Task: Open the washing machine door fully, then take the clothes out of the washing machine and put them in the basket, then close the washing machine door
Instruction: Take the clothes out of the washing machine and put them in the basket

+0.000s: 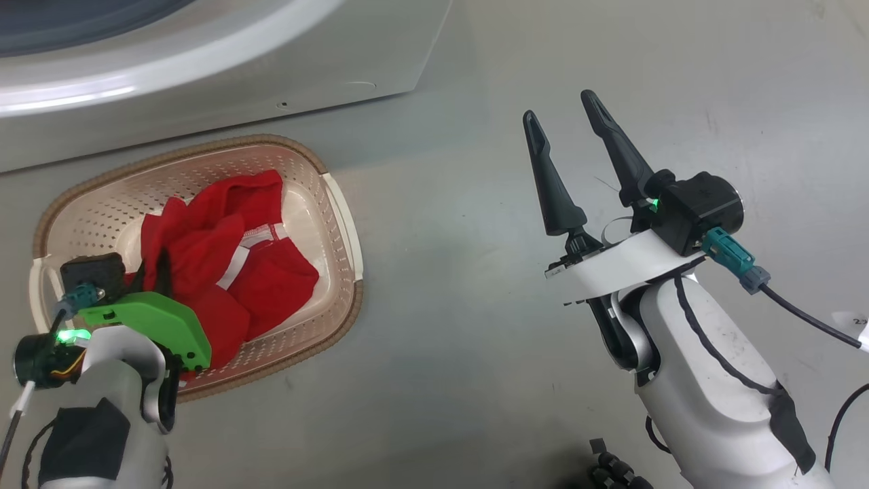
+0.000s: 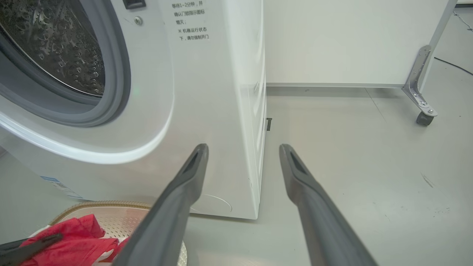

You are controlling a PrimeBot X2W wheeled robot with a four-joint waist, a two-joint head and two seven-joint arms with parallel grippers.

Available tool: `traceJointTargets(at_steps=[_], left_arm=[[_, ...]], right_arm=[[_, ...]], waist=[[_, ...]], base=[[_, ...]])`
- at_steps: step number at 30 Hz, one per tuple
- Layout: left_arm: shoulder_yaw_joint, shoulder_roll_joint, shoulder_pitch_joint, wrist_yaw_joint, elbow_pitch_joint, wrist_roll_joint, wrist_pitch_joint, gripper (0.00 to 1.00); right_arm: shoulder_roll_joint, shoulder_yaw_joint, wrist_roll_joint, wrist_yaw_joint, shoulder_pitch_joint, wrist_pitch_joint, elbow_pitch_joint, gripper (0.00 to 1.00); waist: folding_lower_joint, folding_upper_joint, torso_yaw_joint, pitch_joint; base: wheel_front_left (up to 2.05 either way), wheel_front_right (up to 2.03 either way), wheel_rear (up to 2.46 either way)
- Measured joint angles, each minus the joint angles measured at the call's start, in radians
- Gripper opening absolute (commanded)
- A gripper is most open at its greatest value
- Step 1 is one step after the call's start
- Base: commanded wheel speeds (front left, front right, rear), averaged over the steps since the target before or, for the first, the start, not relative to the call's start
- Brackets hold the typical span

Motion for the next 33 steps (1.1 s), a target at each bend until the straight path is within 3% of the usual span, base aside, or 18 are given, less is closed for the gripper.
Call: traceJointTargets(at_steps=[10,13,14,15,33], left_arm=[[0.025,-0.03,-0.073,-0.023,0.134,-0.05,0.018,0.0],[0.027,-0.032,-0.089,-0.027,0.167,-0.056,0.017,0.5],[0.027,-0.033,-0.09,-0.027,0.18,-0.058,0.016,0.89],[0.028,-0.035,-0.09,-0.027,0.191,-0.058,0.011,1.0],[0.015,-0.037,-0.07,-0.044,0.254,-0.022,-0.172,1.0]], right_arm=[[0.0,-0.002,0.0,-0.005,-0.016,0.0,0.003,1.0],[0.0,-0.003,0.002,-0.005,-0.016,0.0,0.011,1.0],[0.0,-0.004,0.002,-0.005,-0.016,0.0,0.014,1.0],[0.0,-0.005,0.002,-0.005,-0.016,0.0,0.016,1.0],[0.0,-0.025,0.001,-0.003,0.01,0.0,0.09,1.0]], waist=[[0.0,0.0,-0.014,0.044],[0.0,0.0,-0.014,0.041],[0.0,0.0,-0.014,0.038],[0.0,0.0,-0.013,0.035],[0.0,0.0,0.018,-0.1]], base=[[0.0,0.0,0.0],[0.0,0.0,0.0],[0.0,0.0,0.0],[0.0,0.0,0.0],[0.0,0.0,0.0]])
